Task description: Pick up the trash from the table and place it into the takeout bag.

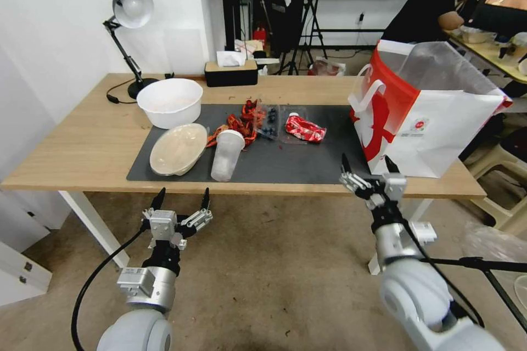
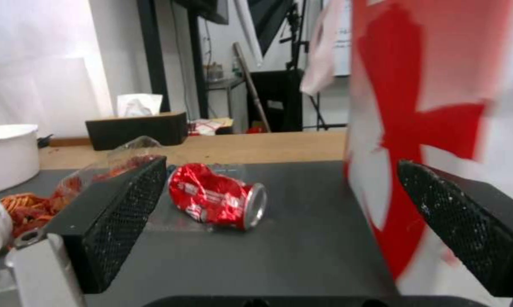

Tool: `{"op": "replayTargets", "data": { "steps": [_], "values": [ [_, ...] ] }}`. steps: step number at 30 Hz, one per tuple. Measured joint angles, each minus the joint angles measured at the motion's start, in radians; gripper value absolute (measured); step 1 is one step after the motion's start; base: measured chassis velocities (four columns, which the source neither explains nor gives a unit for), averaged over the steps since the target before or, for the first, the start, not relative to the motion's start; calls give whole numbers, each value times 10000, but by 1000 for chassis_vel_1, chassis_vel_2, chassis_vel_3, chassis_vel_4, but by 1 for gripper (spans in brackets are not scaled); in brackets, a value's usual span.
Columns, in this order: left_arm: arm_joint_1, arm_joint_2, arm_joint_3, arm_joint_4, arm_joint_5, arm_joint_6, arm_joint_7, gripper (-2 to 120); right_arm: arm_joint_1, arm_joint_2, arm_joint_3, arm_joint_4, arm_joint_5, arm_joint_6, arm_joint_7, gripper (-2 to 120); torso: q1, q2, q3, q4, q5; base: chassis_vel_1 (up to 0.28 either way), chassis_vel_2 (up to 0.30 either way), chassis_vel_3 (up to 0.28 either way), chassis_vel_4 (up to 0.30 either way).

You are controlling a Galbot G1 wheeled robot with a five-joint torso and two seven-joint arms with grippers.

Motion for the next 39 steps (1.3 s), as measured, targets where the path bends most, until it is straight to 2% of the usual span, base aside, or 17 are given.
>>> {"op": "replayTargets", "data": {
  "steps": [8,12,22,28,39],
  "values": [
    [17,-39,-4,-29,38,-20,2,100,2265,-465,-1138,-1156,1006,-804,16,100,1,0,1,1,-1,0,0,0,0],
    [60,-82,-5,-45,61,-65,5,100,3543,-578,-1856,-2060,2000,-1475,5,100,1,0,0,0,0,0,0,0,0],
    [100,-124,-92,-110,61,-153,-2,100,5889,-255,-3245,-4038,3063,-2335,-16,100,0,0,-1,1,-2,0,0,0,0],
    [98,-130,-119,-121,60,-157,-6,100,6398,4,-3664,-4752,3474,-2775,-20,100,0,0,0,0,-2,0,0,0,0],
    [65,-120,-162,-92,39,-159,-24,100,6788,527,-3886,-5780,3439,-2822,-40,100,0,0,0,0,-2,0,0,0,0]
  ]
}}
